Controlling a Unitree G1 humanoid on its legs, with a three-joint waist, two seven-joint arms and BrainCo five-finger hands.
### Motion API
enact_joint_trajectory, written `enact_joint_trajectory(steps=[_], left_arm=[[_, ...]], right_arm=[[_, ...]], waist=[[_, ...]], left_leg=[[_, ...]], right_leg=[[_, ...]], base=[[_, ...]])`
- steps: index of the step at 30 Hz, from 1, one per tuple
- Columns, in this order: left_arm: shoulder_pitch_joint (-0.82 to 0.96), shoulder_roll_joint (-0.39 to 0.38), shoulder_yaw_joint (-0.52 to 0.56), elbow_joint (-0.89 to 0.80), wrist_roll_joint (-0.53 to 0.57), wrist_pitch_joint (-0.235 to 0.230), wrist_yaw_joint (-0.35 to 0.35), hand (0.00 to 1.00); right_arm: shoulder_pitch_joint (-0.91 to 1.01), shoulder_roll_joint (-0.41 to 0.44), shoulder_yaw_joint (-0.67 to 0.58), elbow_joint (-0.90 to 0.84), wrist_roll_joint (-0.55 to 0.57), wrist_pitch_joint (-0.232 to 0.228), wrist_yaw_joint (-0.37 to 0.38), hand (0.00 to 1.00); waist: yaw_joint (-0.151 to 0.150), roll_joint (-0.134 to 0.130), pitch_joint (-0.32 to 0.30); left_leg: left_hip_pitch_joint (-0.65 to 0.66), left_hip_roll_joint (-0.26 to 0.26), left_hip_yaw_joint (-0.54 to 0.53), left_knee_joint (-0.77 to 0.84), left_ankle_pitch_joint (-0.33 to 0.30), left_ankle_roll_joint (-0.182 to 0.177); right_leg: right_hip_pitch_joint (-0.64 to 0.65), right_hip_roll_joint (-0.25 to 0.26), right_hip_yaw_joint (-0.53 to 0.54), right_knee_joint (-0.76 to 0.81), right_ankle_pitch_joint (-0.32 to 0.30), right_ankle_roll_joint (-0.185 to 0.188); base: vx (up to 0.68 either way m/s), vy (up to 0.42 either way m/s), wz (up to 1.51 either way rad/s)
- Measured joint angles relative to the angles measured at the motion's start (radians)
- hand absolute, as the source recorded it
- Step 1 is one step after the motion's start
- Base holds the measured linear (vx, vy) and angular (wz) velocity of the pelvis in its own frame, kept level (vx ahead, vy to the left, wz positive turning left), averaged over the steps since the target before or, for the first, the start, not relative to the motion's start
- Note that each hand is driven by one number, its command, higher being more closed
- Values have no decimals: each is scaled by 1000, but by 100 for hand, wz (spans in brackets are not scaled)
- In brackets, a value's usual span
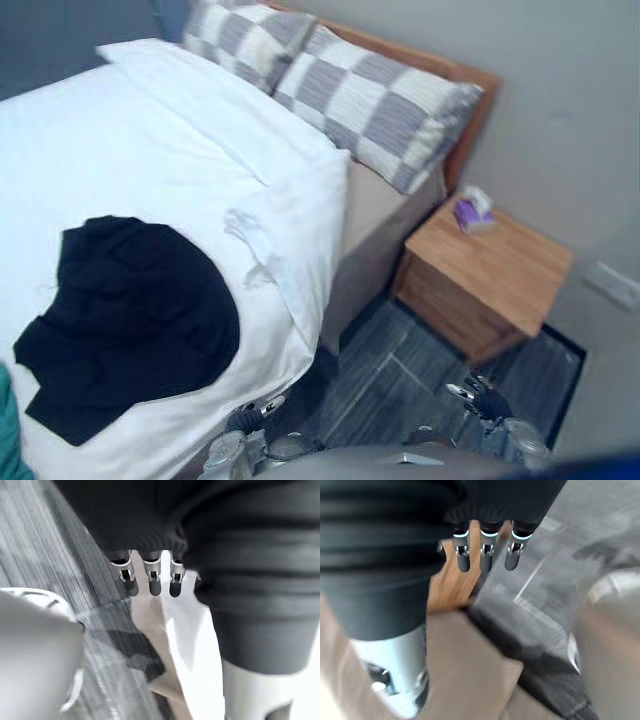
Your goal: Tidy the bed and pick cloth on bed and put in laundry
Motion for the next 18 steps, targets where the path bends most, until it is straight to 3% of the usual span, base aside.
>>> enact_joint_trajectory(steps=[1,2,3,4,5,6,8,11,15,18], left_arm=[[-17,13,1,-5,6,4,-6,0],[-19,25,2,-11,24,6,-10,0],[-25,51,6,-24,44,8,-22,0],[-34,18,7,-28,71,16,-31,0],[-21,-3,11,-44,79,15,-37,0],[8,-33,52,-71,75,11,-43,0],[42,-45,78,-79,78,10,-41,0],[56,-53,93,-85,78,1,-42,0],[60,-65,116,-84,77,-7,-45,0],[63,-65,148,-75,87,-10,-50,0]], right_arm=[[7,17,5,0,37,4,-18,0],[13,26,5,0,50,9,-26,0],[25,55,2,2,81,13,-41,0],[36,46,-6,-10,113,16,-60,0],[48,36,-2,-30,123,13,-65,0],[54,36,0,-39,146,8,-70,0],[42,44,33,-51,163,6,-71,0],[40,81,59,-69,207,-1,-100,0],[44,87,49,-65,321,0,-244,0],[45,89,-56,-67,364,-4,-357,0]], waist=[[-4,-30,12],[-3,-52,15],[1,-115,15],[-4,-103,39],[9,-73,38],[20,-42,40],[37,-13,27],[42,-6,15],[48,-18,-8],[53,-23,-12]], left_leg=[[-6,-17,-104,-17,-3,-31],[-13,-36,-139,-21,-3,-47],[-30,-76,-185,-14,4,-70],[-54,-48,-165,59,-1,-87],[-65,-33,-155,70,-5,-89],[-58,-4,-156,60,-18,-115],[-17,37,-183,4,6,-151],[37,74,-180,-56,30,-174],[52,72,-141,-108,65,-179],[66,70,-73,-108,83,-180]], right_leg=[[-5,4,111,-170,33,34],[7,3,171,-258,45,43],[43,-10,267,-391,95,52],[79,5,241,-380,91,38],[102,27,234,-387,90,35],[126,55,216,-385,91,-1],[161,103,235,-377,97,-16],[207,139,224,-390,98,-17],[217,138,222,-428,106,-30],[248,124,215,-462,126,-32]], base=[[142,-323,214],[209,-548,240],[195,-465,236],[219,-519,218],[219,-299,164],[226,-213,85],[250,-171,65],[183,-146,28],[87,-28,2],[17,10,1]])
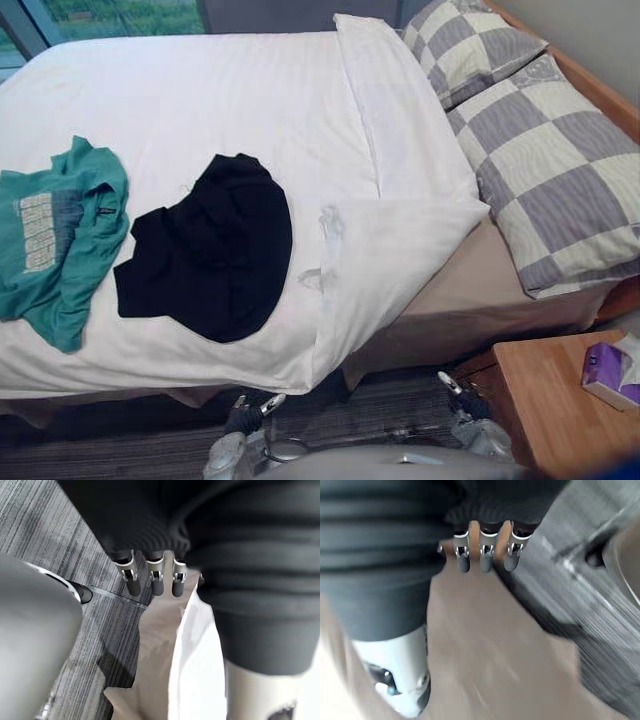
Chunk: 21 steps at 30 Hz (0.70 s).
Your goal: Tidy the bed and pick cloth on bed and put in laundry
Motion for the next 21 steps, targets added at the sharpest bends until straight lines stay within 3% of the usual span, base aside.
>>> enact_joint_trajectory(steps=[2,4,7,9,10,13,15,18,21], left_arm=[[4,7,8,-5,62,-6,-14,0],[19,8,19,-20,90,-7,-41,0],[36,31,45,-24,108,-7,-67,0],[45,45,41,-31,108,-4,-67,0],[54,47,34,-31,107,2,-67,0],[83,46,22,-30,107,25,-66,0],[116,47,-5,-31,107,29,-66,0],[162,48,-7,-15,112,25,-67,0],[158,67,-40,22,144,-7,-66,0]], right_arm=[[33,-6,-135,-101,27,-9,-81,0],[47,-44,-235,-220,27,-12,-119,0],[24,-194,-337,-407,2,-20,-132,0],[2,-260,-355,-508,-51,-50,-132,0],[-6,-296,-354,-634,-107,-58,-130,0],[-4,-327,-288,-948,-208,-42,-98,0],[-5,-329,-250,-1060,-261,-21,-70,0],[-35,-357,-138,-1111,-363,37,-8,0],[-117,-418,19,-1074,-456,97,49,0]], waist=[[-25,-7,-10],[-26,0,-20],[-26,-9,-42],[-32,-15,-47],[-30,-17,-52],[-31,-27,-57],[-39,-25,-62],[-45,-17,-77],[-47,-9,-75]], left_leg=[[0,-8,120,-18,40,17],[2,-11,161,-45,47,26],[3,-33,137,-115,106,33],[-2,-35,136,-137,114,34],[-18,-36,153,-138,87,34],[-41,-53,198,-138,101,35],[-48,-53,190,-139,112,38],[-62,-55,184,-139,134,42],[-77,-68,156,-139,148,57]], right_leg=[[30,-22,-66,-11,26,4],[31,-23,-90,-9,28,4],[23,-33,-117,-10,29,6],[21,-32,-127,-20,28,6],[21,-31,-125,-44,23,-1],[22,-48,-117,-102,1,-16],[18,-46,-117,-98,-2,-17],[-13,-43,-102,-87,-8,-18],[-15,-44,-112,-86,-5,-16]], base=[[-79,32,60],[-64,34,43],[-79,7,34],[-110,-11,26],[-145,4,4],[-151,-4,-6],[-104,-19,10],[-77,2,-4],[-20,8,13]])
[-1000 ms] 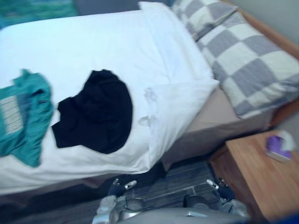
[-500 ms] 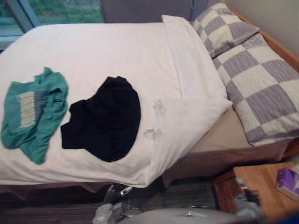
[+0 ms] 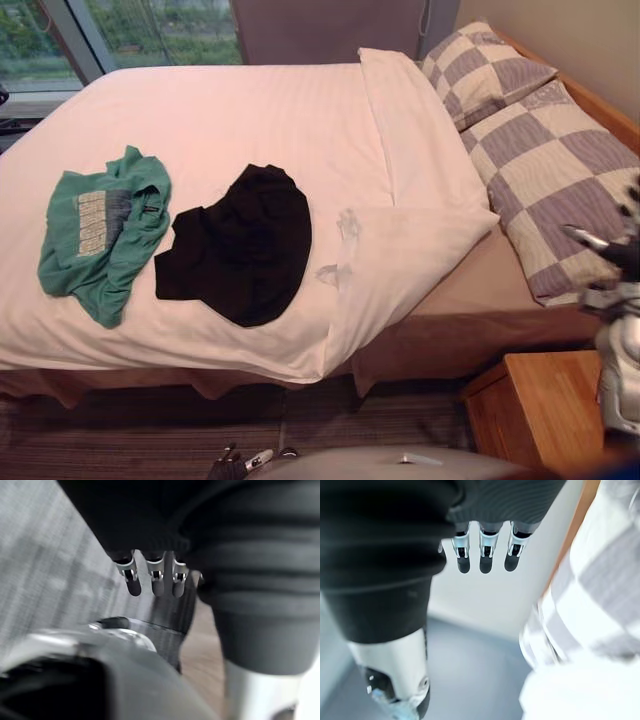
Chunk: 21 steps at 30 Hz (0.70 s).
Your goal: Tidy the bed and pick cloth on bed and put in laundry
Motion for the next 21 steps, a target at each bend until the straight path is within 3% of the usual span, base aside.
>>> enact_joint_trajectory(steps=[2,5,9,16,21], left_arm=[[-3,21,-39,2,6,-21,1,0],[-39,32,-43,28,13,-34,1,0],[-88,54,-44,37,33,-38,2,0],[-186,129,-43,-26,48,-60,12,0],[-211,163,-44,-100,161,-78,29,0]], right_arm=[[-111,-41,142,71,-68,42,24,0],[-270,-65,252,190,-149,100,51,0],[-457,-71,323,331,-237,149,63,0],[-700,-99,426,552,-384,196,39,0],[-761,-111,438,633,-444,214,27,0]], waist=[[4,8,-2],[24,16,14],[36,19,60],[90,11,169],[115,8,207]], left_leg=[[-17,-10,-25,0,6,8],[-53,-20,-53,1,20,20],[-116,-25,-91,1,41,31],[-240,-11,-169,7,98,41],[-290,-3,-190,2,119,41]], right_leg=[[-12,-5,-17,-2,1,1],[-31,-12,-40,-4,14,1],[-65,-12,-62,-17,32,-2],[-138,18,-38,-43,81,-28],[-178,30,-36,-43,85,-30]], base=[[-35,10,25],[19,36,26],[-7,28,30],[-36,27,29],[-77,19,9]])
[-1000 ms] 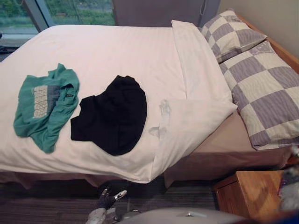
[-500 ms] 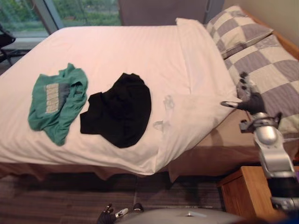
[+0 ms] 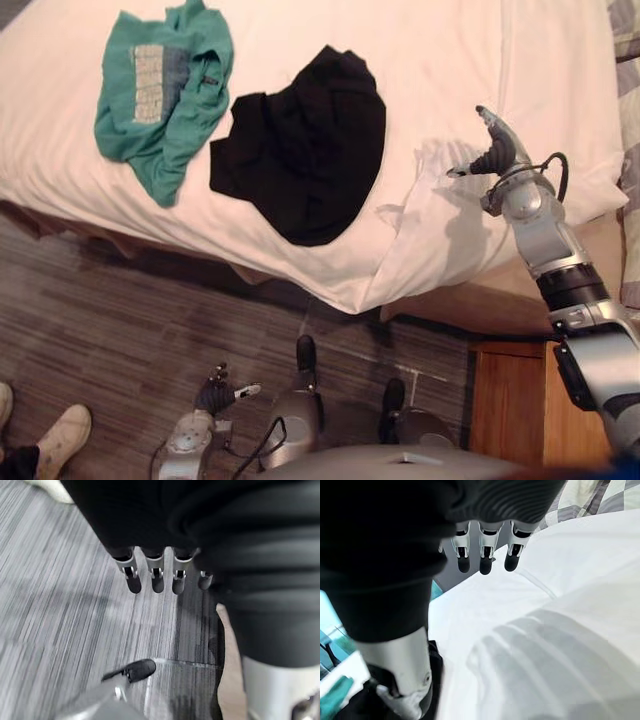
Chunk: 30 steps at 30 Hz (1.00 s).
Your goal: Tidy the bed and pick cloth on bed and put in laundry
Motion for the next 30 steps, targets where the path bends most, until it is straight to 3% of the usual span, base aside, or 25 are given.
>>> enact_joint_trajectory(steps=[6,7,10,15,18,19,22,23,25,27,30], left_arm=[[-58,82,-5,-69,-3,0,-46,0],[-73,96,-11,-83,-3,-1,-52,0],[-96,128,-28,-119,-2,-11,-78,0],[-127,165,-40,-142,0,-12,-108,0],[-153,176,-41,-145,1,-22,-119,0],[-164,173,-44,-146,2,-19,-118,0],[-190,159,-90,-148,28,-1,-106,0],[-202,122,-119,-147,41,23,-83,0],[-202,60,-158,-147,43,68,-28,0],[-200,7,-200,-147,69,111,9,0],[-197,-34,-216,-142,77,161,56,0]], right_arm=[[-27,-45,39,95,-51,2,32,0],[-27,-57,39,111,-68,-1,43,100],[-26,-68,39,192,-113,-24,97,100],[-31,-69,-11,283,-139,-49,89,100],[-44,-67,-23,335,-108,-67,39,100],[-39,-59,-39,342,-73,-67,19,100],[-10,-26,-87,318,185,-82,-61,100],[36,-5,-113,264,337,-100,-116,100],[121,54,-149,167,491,-132,-192,100],[213,118,-170,65,561,-174,-249,100],[391,226,-207,-100,571,-229,-298,100]], waist=[[14,5,58],[15,4,68],[25,4,93],[28,5,114],[43,3,116],[50,2,116],[50,-11,123],[45,-18,126],[24,-31,122],[7,-47,123],[-25,-69,113]], left_leg=[[-44,20,-16,-1,23,-2],[-55,23,-20,-1,26,-5],[-74,27,-26,-1,34,-6],[-87,22,-44,0,38,-3],[-87,20,-50,0,36,-5],[-87,21,-50,0,36,-5],[-86,28,-49,0,35,-7],[-86,29,-47,1,35,-8],[-84,29,-37,3,35,-8],[-69,28,-16,4,33,-11],[-28,34,7,4,25,-22]], right_leg=[[-36,23,-3,-1,16,-7],[-47,27,-4,-1,18,-8],[-63,30,-6,-1,22,-8],[-67,29,-21,-1,22,-7],[-66,28,-22,3,15,-8],[-66,29,-22,3,15,-8],[-66,30,-20,2,13,-9],[-66,31,-19,1,13,-9],[-66,32,-14,0,14,-9],[-64,31,5,0,15,-9],[-41,35,39,3,15,-8]], base=[[-71,8,3],[-29,0,4],[-6,0,2],[39,0,9],[49,-5,7],[38,-11,-1],[24,-11,-1],[42,-21,-4],[66,-18,-9],[64,-6,-25],[57,-24,-29]])
